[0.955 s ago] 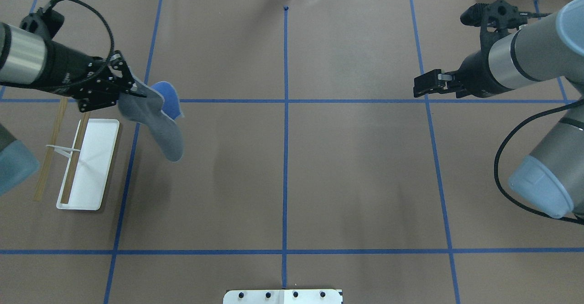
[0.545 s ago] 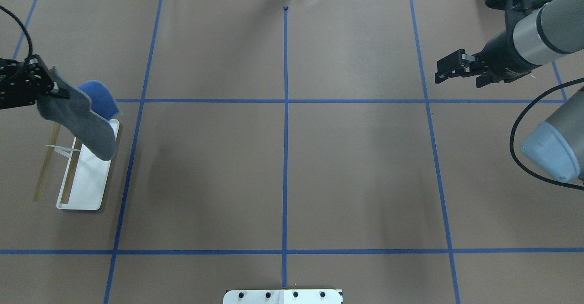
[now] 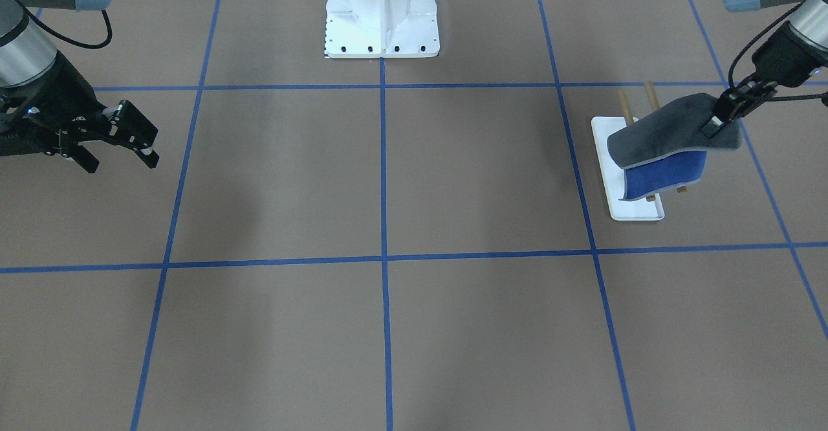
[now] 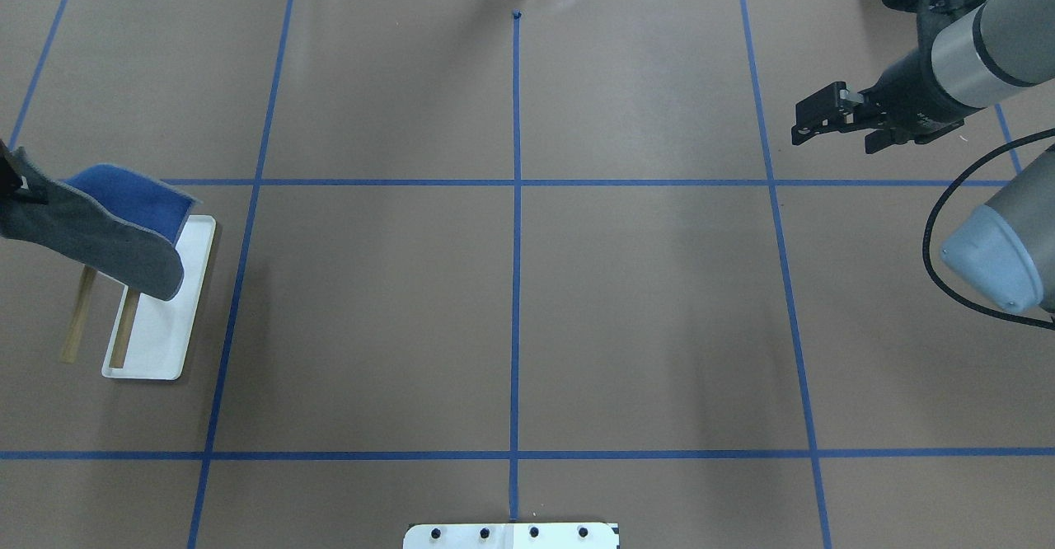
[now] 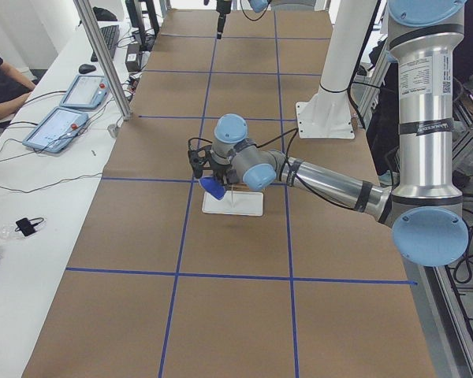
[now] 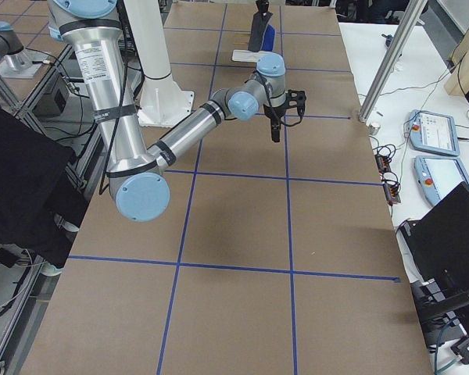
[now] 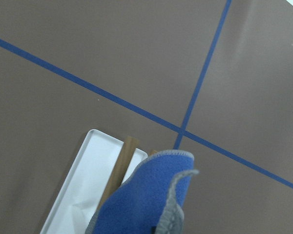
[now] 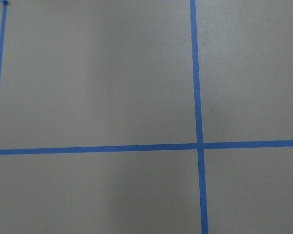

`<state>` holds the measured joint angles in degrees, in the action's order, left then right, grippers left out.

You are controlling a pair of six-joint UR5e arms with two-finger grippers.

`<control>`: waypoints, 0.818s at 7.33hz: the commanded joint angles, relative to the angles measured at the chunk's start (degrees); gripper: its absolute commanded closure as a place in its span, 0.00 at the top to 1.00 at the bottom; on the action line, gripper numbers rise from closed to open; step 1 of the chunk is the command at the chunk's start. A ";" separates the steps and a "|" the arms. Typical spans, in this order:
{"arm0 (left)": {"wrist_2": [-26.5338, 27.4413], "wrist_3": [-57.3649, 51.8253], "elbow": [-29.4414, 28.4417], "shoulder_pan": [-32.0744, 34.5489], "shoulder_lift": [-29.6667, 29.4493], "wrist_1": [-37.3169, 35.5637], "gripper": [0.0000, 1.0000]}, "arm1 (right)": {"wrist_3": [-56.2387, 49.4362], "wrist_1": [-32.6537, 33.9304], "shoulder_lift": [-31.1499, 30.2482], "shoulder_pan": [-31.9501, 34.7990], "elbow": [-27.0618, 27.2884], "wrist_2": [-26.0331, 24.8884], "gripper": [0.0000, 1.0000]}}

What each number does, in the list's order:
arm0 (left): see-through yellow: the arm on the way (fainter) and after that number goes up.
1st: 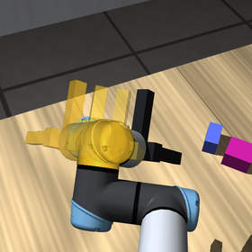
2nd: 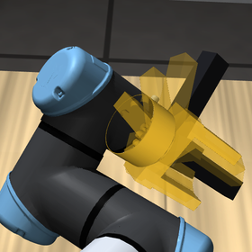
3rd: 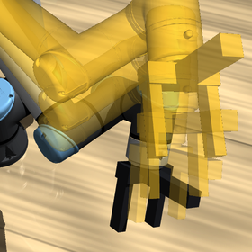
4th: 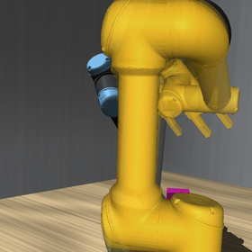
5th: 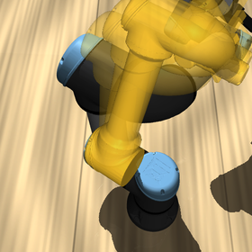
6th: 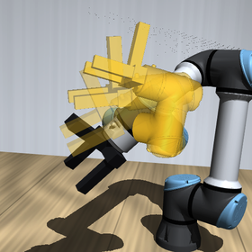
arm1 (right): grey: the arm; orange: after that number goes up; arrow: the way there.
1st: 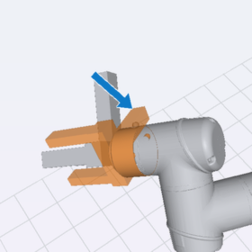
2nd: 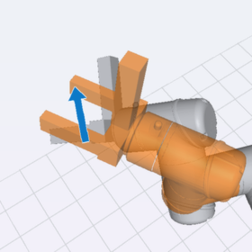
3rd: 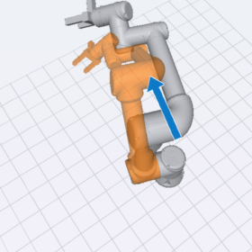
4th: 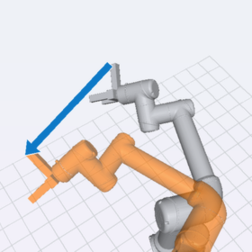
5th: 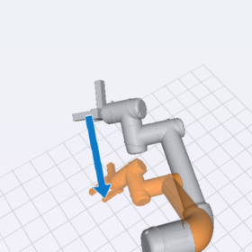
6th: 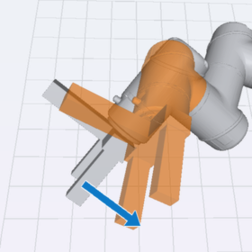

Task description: Hang towel on rack

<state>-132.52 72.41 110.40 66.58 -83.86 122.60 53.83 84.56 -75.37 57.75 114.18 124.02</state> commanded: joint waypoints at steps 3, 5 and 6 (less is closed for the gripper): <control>4.91 -0.34 -2.12 -0.84 -0.42 0.18 0.09 | -0.04 0.08 0.22 0.17 -0.19 0.08 1.00; 4.91 -0.25 -1.60 -1.80 -0.95 0.79 0.98 | -0.04 -0.01 0.22 1.65 -0.89 1.56 1.00; 4.82 -0.34 -0.98 -3.03 -0.95 2.01 0.98 | -0.39 -0.01 0.14 3.06 -1.50 4.01 1.00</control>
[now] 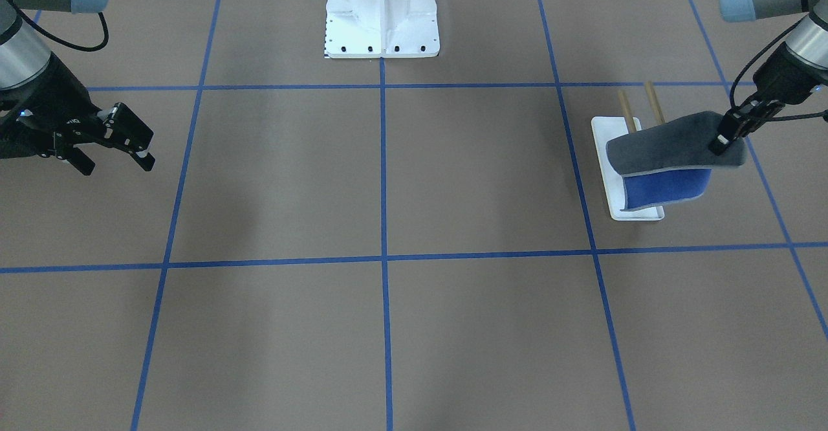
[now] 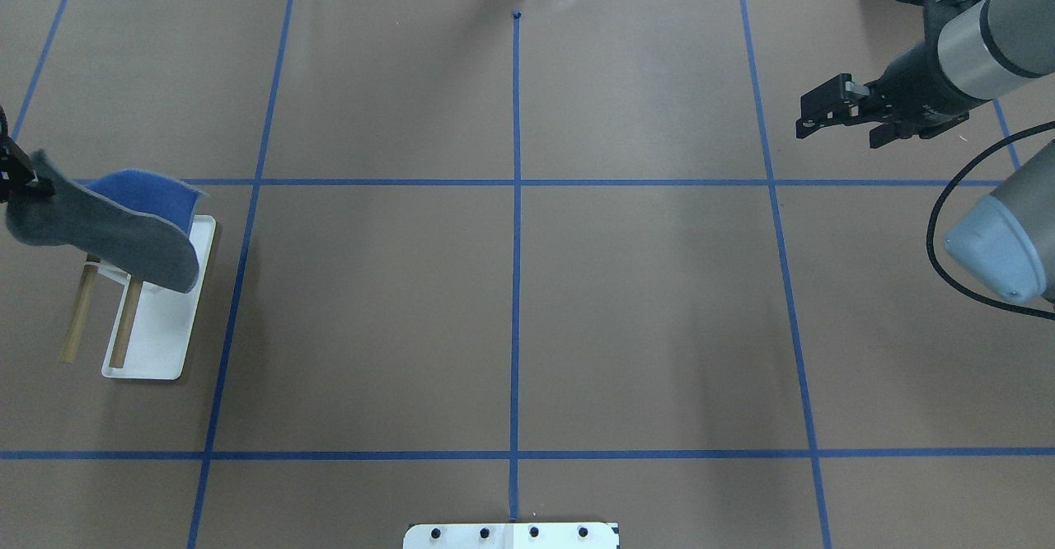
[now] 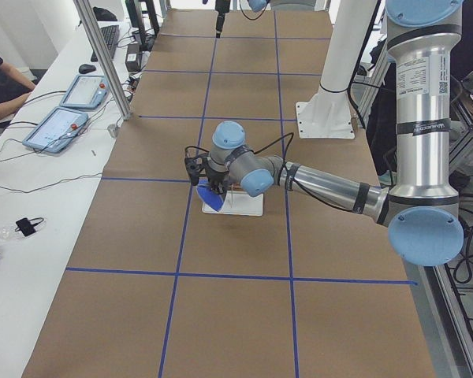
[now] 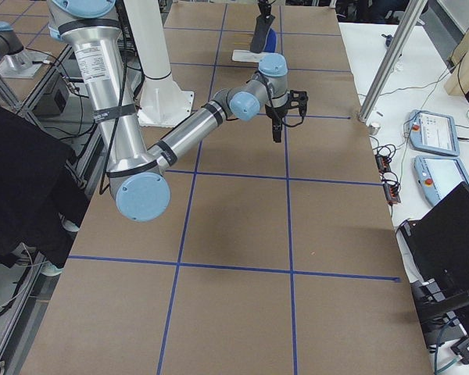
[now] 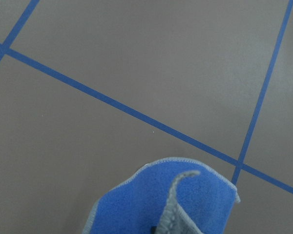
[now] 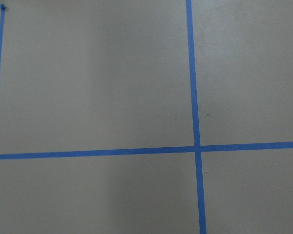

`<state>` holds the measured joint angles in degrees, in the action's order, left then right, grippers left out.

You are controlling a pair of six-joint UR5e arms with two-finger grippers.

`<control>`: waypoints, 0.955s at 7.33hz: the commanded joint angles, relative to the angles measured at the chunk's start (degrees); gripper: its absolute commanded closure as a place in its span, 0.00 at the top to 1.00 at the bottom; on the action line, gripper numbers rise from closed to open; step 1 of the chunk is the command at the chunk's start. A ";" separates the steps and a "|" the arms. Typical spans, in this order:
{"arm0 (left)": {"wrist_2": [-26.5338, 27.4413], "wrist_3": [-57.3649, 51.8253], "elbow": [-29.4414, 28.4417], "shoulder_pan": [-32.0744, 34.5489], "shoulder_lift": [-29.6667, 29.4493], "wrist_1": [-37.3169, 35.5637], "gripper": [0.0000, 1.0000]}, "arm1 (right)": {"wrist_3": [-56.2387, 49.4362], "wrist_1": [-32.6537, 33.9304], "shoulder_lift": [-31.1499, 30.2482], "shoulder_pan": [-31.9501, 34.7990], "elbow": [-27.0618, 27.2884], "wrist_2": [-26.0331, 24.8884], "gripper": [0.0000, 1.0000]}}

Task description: Hang towel on rack

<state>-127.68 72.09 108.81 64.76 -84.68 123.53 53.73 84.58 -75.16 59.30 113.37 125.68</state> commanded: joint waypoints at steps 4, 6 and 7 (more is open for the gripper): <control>-0.02 -3.15 0.53 -1.13 0.75 2.86 0.98 | -7.72 4.33 -1.65 8.70 -3.15 8.33 1.00; 0.32 -16.49 -2.18 2.29 3.64 1.46 0.98 | -21.75 14.51 -3.75 13.27 -3.24 7.74 1.00; 0.50 -23.76 -4.89 7.09 3.47 -1.16 0.98 | -30.35 18.91 -5.07 16.08 -4.11 6.69 1.00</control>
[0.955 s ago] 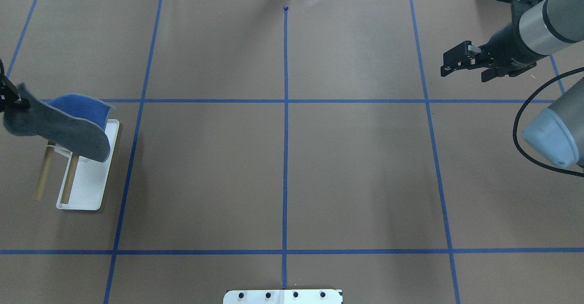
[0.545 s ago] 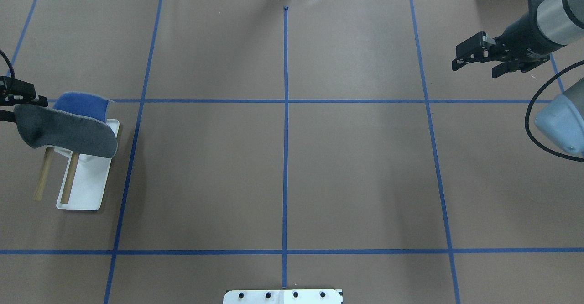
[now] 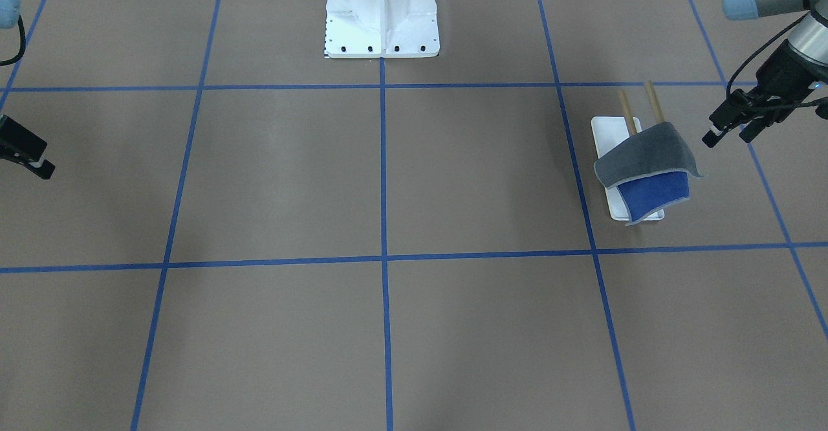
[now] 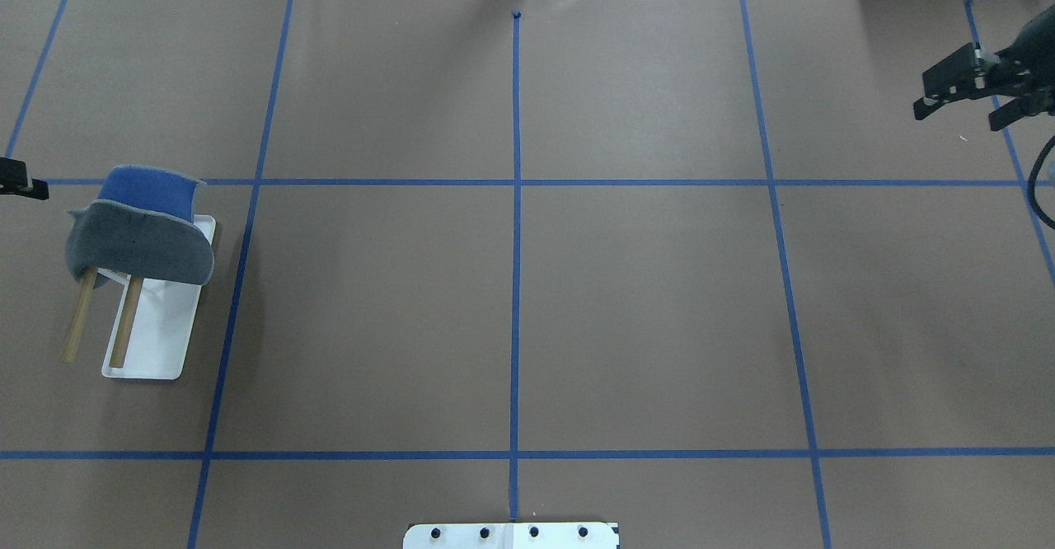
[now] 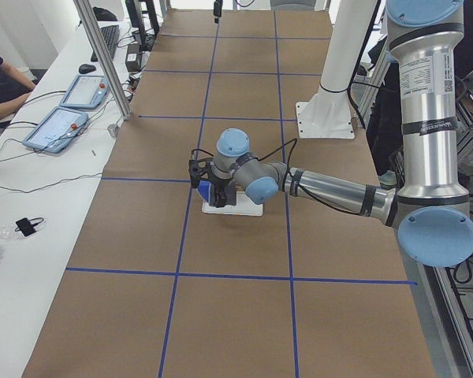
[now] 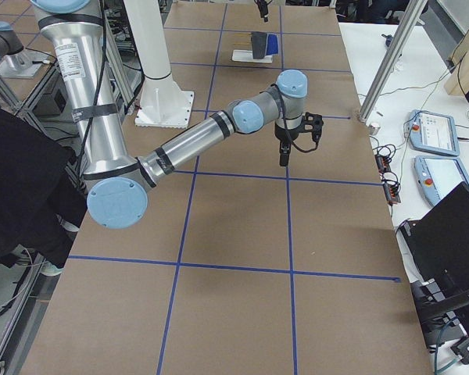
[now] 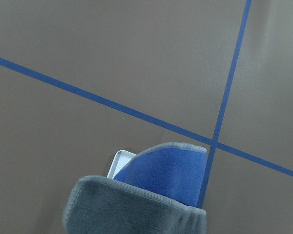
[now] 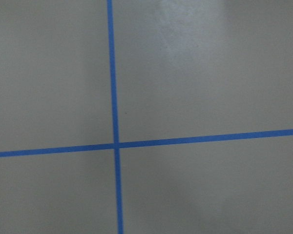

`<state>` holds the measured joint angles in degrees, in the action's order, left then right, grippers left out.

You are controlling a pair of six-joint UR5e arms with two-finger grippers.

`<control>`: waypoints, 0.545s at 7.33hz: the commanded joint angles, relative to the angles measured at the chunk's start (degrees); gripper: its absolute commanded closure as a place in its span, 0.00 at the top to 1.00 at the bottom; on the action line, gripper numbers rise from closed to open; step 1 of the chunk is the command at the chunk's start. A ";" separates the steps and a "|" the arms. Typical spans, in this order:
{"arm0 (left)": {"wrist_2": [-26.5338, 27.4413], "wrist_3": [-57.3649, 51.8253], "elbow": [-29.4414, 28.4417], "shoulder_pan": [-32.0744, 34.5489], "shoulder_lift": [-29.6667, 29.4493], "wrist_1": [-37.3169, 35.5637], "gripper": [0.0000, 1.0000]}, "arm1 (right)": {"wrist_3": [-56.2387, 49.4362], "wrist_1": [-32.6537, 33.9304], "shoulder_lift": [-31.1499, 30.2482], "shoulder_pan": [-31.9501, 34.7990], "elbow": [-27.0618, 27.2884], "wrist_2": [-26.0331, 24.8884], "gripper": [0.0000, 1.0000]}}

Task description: Hang towel on rack

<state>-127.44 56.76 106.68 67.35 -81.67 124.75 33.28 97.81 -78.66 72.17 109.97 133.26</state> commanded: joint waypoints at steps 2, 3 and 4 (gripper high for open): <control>-2.02 -32.48 -4.02 12.85 -3.03 -16.56 0.98 | -27.49 6.87 -4.55 11.11 -9.64 -0.90 1.00; -2.20 -39.46 -4.11 14.72 -3.75 -21.95 0.98 | -31.57 6.17 -6.14 14.37 -14.82 -1.07 1.00; -2.20 -45.45 -4.63 15.95 -3.59 -22.79 0.98 | -31.96 2.07 -6.24 16.49 -18.36 -1.07 1.00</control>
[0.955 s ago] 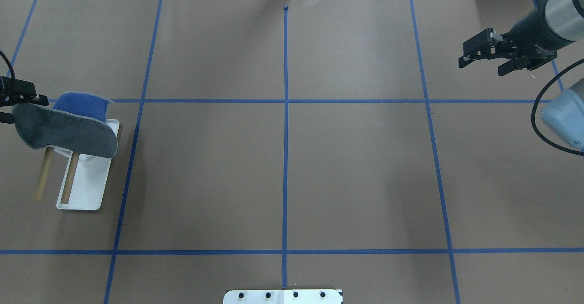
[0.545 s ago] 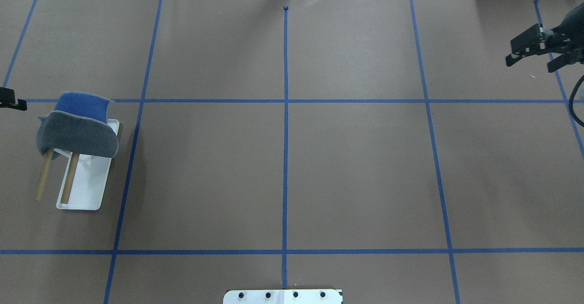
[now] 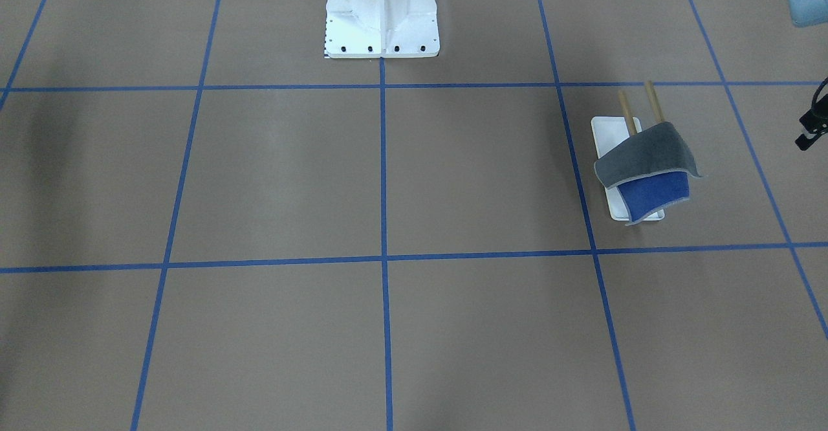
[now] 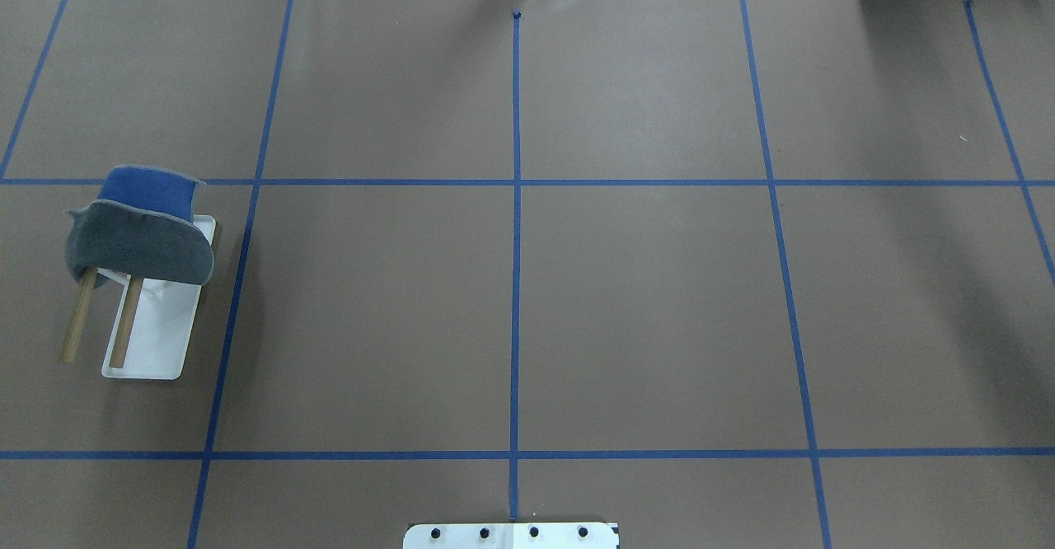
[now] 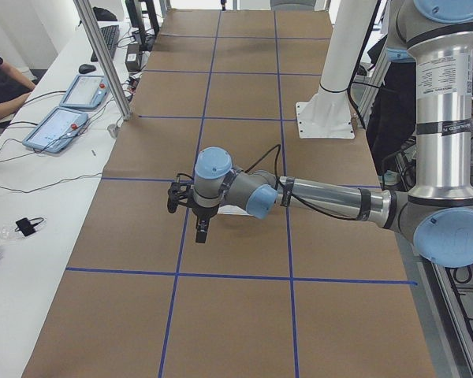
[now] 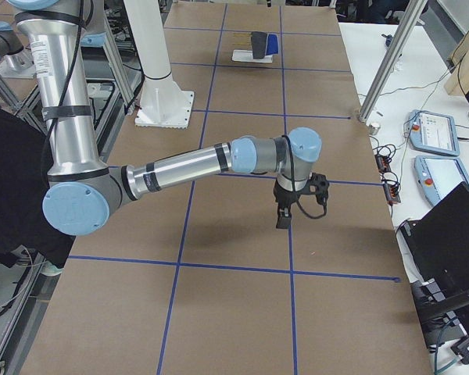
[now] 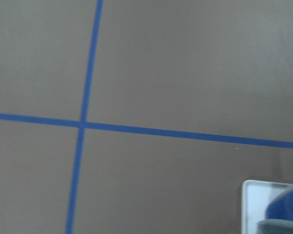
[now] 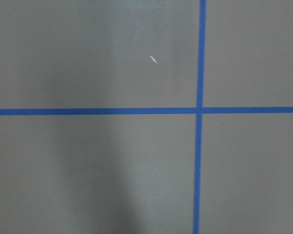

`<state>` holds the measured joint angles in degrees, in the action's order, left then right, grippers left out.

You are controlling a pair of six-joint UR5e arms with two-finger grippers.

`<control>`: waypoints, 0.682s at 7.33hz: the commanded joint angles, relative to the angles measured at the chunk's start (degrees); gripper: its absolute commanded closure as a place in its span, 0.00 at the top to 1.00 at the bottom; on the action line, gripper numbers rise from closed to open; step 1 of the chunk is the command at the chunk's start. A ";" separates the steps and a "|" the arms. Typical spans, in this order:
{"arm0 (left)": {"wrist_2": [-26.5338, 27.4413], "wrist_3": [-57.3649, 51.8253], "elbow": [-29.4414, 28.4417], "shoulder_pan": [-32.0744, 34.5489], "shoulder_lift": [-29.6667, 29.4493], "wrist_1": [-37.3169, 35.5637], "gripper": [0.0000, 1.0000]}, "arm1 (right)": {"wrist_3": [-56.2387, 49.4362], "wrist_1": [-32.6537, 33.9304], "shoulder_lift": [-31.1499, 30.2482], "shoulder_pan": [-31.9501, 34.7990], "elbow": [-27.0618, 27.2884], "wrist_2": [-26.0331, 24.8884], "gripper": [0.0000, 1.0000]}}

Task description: Hang towel on rack

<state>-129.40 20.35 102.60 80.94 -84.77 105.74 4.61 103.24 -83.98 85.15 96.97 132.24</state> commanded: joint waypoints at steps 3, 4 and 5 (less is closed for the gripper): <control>0.02 -12.97 -5.71 2.73 -0.48 -1.60 0.98 | -1.97 -11.11 -4.60 6.00 -4.33 -0.58 1.00; 0.11 -12.97 -6.44 2.73 -0.13 -0.37 0.98 | -1.79 -11.22 -4.79 6.26 -4.77 -0.58 1.00; 0.03 -12.10 -8.10 2.82 -0.48 -0.36 0.98 | -1.71 -10.70 -4.88 6.35 -4.78 -0.32 1.00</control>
<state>-129.36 7.69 96.41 83.67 -85.11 104.80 2.72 92.57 -88.47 91.25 92.42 131.78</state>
